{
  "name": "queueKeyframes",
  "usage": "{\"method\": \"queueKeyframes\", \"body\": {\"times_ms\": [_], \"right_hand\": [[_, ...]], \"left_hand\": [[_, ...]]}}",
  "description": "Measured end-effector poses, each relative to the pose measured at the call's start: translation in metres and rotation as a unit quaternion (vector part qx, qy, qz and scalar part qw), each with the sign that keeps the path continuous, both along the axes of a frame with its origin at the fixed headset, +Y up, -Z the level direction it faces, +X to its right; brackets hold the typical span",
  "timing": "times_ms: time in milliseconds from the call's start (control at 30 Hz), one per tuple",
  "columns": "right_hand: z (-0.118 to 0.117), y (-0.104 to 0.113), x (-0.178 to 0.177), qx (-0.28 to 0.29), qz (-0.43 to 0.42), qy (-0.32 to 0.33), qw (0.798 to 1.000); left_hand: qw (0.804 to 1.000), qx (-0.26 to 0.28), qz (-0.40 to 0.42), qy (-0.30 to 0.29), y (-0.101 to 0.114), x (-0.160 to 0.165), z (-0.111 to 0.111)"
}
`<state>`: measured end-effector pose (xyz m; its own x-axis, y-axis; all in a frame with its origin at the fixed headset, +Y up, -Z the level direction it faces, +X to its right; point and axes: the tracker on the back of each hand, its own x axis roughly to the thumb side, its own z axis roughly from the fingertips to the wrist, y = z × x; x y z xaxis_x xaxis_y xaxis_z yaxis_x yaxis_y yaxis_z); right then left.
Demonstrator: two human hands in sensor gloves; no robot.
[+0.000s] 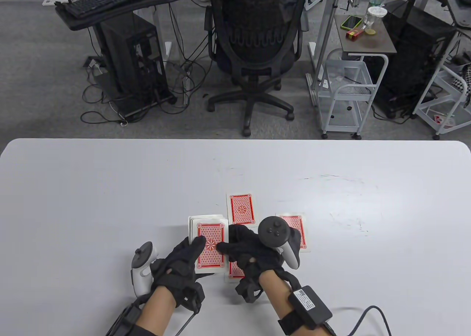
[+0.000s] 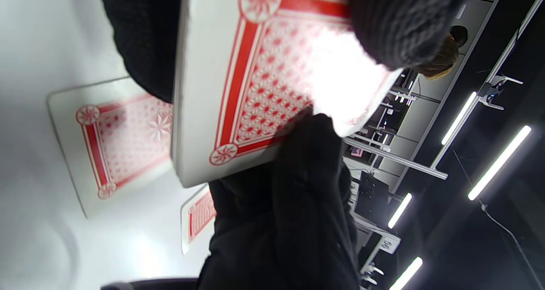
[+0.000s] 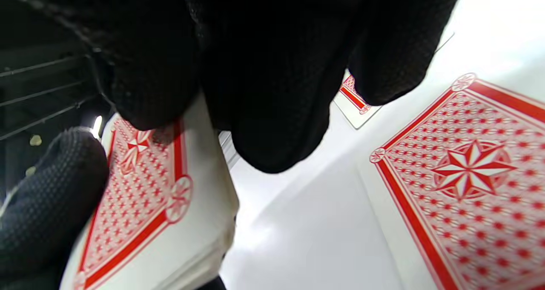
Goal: Four-player card dealing with fan arrangement
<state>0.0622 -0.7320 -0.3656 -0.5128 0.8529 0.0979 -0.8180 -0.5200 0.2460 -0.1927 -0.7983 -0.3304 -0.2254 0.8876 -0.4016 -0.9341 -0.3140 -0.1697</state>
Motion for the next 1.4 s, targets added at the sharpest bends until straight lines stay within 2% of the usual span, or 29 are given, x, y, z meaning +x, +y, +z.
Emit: {"method": "queueKeyframes", "body": {"times_ms": [167,267,333,400,567,667,733,867,933,1033,1167,1233,1300,1400], "right_hand": [[-0.009,0.003,0.003,-0.037,-0.063,0.018,0.997],[-0.018,0.013,0.000,-0.023,-0.058,0.012,0.998],[-0.025,0.019,-0.003,-0.012,-0.032,0.006,0.999],[-0.034,0.021,-0.012,-0.014,0.011,-0.001,1.000],[-0.059,0.012,-0.050,-0.028,0.120,0.008,0.992],[-0.071,0.000,-0.081,-0.037,0.212,0.027,0.976],[-0.075,-0.012,-0.103,-0.032,0.284,0.032,0.958],[-0.078,-0.028,-0.131,0.009,0.447,0.027,0.894],[-0.080,-0.032,-0.134,-0.001,0.472,0.031,0.881],[-0.081,-0.027,-0.128,0.000,0.438,0.028,0.899],[-0.075,0.003,-0.105,-0.018,0.289,0.024,0.957],[-0.071,0.013,-0.097,-0.024,0.196,0.051,0.979],[-0.064,0.017,-0.094,-0.026,0.125,0.086,0.988],[-0.053,0.017,-0.094,-0.024,0.103,0.123,0.987]], "left_hand": [[0.999,-0.035,0.035,-0.007,0.004,-0.012,-0.002],[0.999,-0.026,-0.013,0.020,0.014,-0.032,-0.007],[0.998,-0.021,-0.054,0.031,0.018,-0.051,-0.010],[0.995,-0.023,-0.063,0.079,0.017,-0.077,-0.011],[0.989,-0.069,-0.008,0.133,-0.006,-0.114,-0.009],[0.988,-0.060,-0.022,0.141,-0.006,-0.120,-0.011],[0.989,-0.061,-0.014,0.136,-0.007,-0.117,-0.011],[0.991,-0.053,-0.020,0.119,-0.005,-0.110,-0.015],[0.992,-0.052,-0.019,0.116,-0.005,-0.109,-0.015],[0.992,-0.054,-0.016,0.115,-0.006,-0.107,-0.015],[0.993,-0.051,-0.001,0.109,-0.006,-0.100,-0.015],[0.994,-0.043,0.008,0.105,-0.005,-0.094,-0.015],[0.995,-0.035,0.019,0.096,-0.003,-0.086,-0.015],[0.996,-0.023,0.029,0.085,-0.001,-0.075,-0.012]]}}
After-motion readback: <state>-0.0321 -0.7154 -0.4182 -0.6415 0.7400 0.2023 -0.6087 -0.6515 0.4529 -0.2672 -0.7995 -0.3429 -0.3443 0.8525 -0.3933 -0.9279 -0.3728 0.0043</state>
